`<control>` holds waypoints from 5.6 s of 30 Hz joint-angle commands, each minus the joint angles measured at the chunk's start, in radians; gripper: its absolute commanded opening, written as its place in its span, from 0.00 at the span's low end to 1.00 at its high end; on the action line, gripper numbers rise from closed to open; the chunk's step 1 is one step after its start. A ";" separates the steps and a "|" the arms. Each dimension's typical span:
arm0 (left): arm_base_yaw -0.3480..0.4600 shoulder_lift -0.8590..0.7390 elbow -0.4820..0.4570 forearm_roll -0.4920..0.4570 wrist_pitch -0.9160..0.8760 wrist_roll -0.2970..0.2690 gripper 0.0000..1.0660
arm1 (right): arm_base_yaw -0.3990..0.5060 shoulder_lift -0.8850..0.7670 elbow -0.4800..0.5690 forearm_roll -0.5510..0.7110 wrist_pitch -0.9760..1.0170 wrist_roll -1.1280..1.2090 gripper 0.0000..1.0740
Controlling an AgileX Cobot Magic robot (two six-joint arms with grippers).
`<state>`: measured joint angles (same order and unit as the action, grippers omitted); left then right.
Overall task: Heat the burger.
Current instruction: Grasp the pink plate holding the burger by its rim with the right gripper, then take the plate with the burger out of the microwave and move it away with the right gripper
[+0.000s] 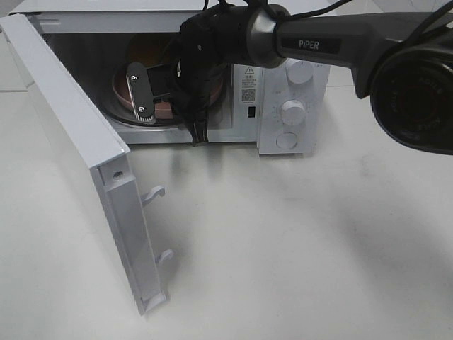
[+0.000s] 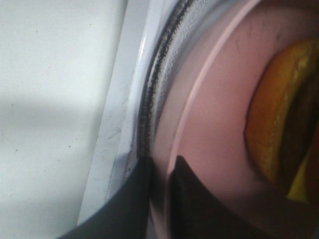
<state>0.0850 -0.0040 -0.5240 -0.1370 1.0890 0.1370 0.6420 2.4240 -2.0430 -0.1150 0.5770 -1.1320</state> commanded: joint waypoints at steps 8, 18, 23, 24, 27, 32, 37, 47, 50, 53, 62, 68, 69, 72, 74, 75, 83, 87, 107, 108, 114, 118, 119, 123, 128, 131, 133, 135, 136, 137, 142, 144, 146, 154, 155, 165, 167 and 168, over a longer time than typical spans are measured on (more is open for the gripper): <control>-0.004 -0.005 0.003 -0.006 -0.013 -0.006 0.92 | 0.000 0.004 -0.005 -0.005 0.002 0.000 0.00; -0.004 -0.005 0.003 -0.006 -0.013 -0.006 0.92 | 0.008 -0.037 0.015 0.009 0.017 -0.081 0.00; -0.004 -0.005 0.003 -0.006 -0.013 -0.006 0.92 | 0.011 -0.099 0.102 0.045 -0.034 -0.165 0.00; -0.004 -0.005 0.003 -0.006 -0.013 -0.006 0.92 | 0.011 -0.099 0.102 0.045 -0.034 -0.165 0.00; -0.004 -0.005 0.003 -0.006 -0.013 -0.006 0.92 | 0.010 -0.144 0.171 0.057 -0.084 -0.207 0.00; -0.004 -0.005 0.003 -0.006 -0.013 -0.006 0.92 | 0.010 -0.221 0.286 0.057 -0.159 -0.235 0.00; -0.004 -0.005 0.003 -0.006 -0.013 -0.006 0.92 | 0.010 -0.274 0.372 0.100 -0.185 -0.306 0.00; -0.004 -0.005 0.003 -0.006 -0.013 -0.006 0.92 | 0.010 -0.396 0.565 0.133 -0.280 -0.372 0.00; -0.004 -0.005 0.003 -0.006 -0.013 -0.006 0.92 | 0.010 -0.428 0.608 0.133 -0.289 -0.376 0.00; -0.004 -0.005 0.003 -0.006 -0.013 -0.006 0.92 | 0.010 -0.463 0.654 0.133 -0.305 -0.389 0.00; -0.004 -0.005 0.003 -0.006 -0.013 -0.006 0.92 | 0.011 -0.589 0.816 0.133 -0.354 -0.408 0.00; -0.004 -0.005 0.003 -0.006 -0.013 -0.006 0.92 | 0.013 -0.680 0.936 0.133 -0.391 -0.408 0.00; -0.004 -0.005 0.003 -0.006 -0.013 -0.006 0.92 | 0.013 -0.680 0.936 0.133 -0.391 -0.408 0.00; -0.004 -0.005 0.003 -0.006 -0.013 -0.006 0.92 | 0.013 -0.736 1.002 0.133 -0.408 -0.408 0.00; -0.004 -0.005 0.003 -0.006 -0.013 -0.006 0.92 | 0.013 -0.769 1.048 0.131 -0.408 -0.408 0.00; -0.004 -0.005 0.003 -0.006 -0.013 -0.006 0.92 | 0.013 -0.788 1.069 0.131 -0.409 -0.408 0.00; -0.004 -0.005 0.003 -0.006 -0.013 -0.006 0.92 | 0.013 -0.948 1.225 0.127 -0.439 -0.409 0.00; -0.004 -0.005 0.003 -0.006 -0.013 -0.006 0.92 | 0.013 -0.997 1.264 0.127 -0.438 -0.409 0.00; -0.004 -0.005 0.003 -0.006 -0.013 -0.006 0.92 | 0.013 -1.357 1.468 0.081 -0.253 -0.353 0.00; -0.004 -0.005 0.003 -0.006 -0.013 -0.006 0.92 | 0.013 -1.397 1.484 0.064 -0.228 -0.323 0.00; -0.004 -0.005 0.003 -0.006 -0.013 -0.006 0.92 | 0.013 -1.509 1.516 0.011 -0.141 -0.222 0.00; -0.004 -0.005 0.003 -0.006 -0.013 -0.006 0.92 | 0.013 -1.560 1.529 -0.031 -0.095 -0.136 0.00; -0.004 -0.005 0.003 -0.006 -0.013 -0.006 0.92 | 0.013 -1.587 1.535 -0.066 -0.068 -0.071 0.00; -0.004 -0.005 0.003 -0.006 -0.013 -0.006 0.92 | 0.013 -1.615 1.535 -0.137 -0.017 0.038 0.00; -0.004 -0.005 0.003 -0.006 -0.013 -0.006 0.92 | 0.013 -1.621 1.535 -0.295 0.084 0.274 0.00; -0.004 -0.005 0.003 -0.006 -0.013 -0.006 0.92 | 0.013 -1.621 1.535 -0.366 0.121 0.401 0.00; -0.004 -0.005 0.003 -0.006 -0.013 -0.006 0.92 | 0.013 -1.621 1.535 -0.401 0.144 0.478 0.00; -0.004 -0.005 0.003 -0.006 -0.013 -0.006 0.92 | 0.013 -1.621 1.535 -0.440 0.166 0.557 0.00; -0.004 -0.005 0.003 -0.006 -0.013 -0.006 0.92 | 0.013 -1.621 1.535 -0.474 0.191 0.624 0.00; -0.004 -0.005 0.003 -0.006 -0.013 -0.006 0.92 | 0.013 -1.621 1.535 -0.474 0.191 0.624 0.00; -0.004 -0.005 0.003 -0.006 -0.013 -0.006 0.92 | 0.013 -1.611 1.535 -0.534 0.225 0.768 0.00; -0.004 -0.005 0.003 -0.006 -0.013 -0.006 0.92 | 0.013 -1.590 1.535 -0.551 0.232 0.845 0.00; -0.004 -0.005 0.003 -0.006 -0.013 -0.006 0.92 | 0.013 -1.518 1.535 -0.601 0.245 1.000 0.00; -0.004 -0.005 0.003 -0.006 -0.013 -0.006 0.92 | 0.013 -1.338 1.533 -0.689 0.295 1.354 0.00; -0.004 -0.005 0.003 -0.006 -0.013 -0.006 0.92 | 0.013 -1.338 1.533 -0.689 0.295 1.354 0.00; -0.004 -0.005 0.003 -0.006 -0.013 -0.006 0.92 | 0.013 -1.128 1.469 -0.735 0.394 1.636 0.00; -0.004 -0.005 0.003 -0.006 -0.013 -0.006 0.92 | 0.013 -1.115 1.459 -0.735 0.397 1.651 0.00; -0.004 -0.005 0.003 -0.006 -0.013 -0.006 0.92 | 0.013 -1.093 1.440 -0.735 0.414 1.681 0.00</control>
<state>0.0850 -0.0040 -0.5240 -0.1370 1.0890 0.1370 0.6580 1.3080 -0.5720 -0.7730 0.9340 0.5010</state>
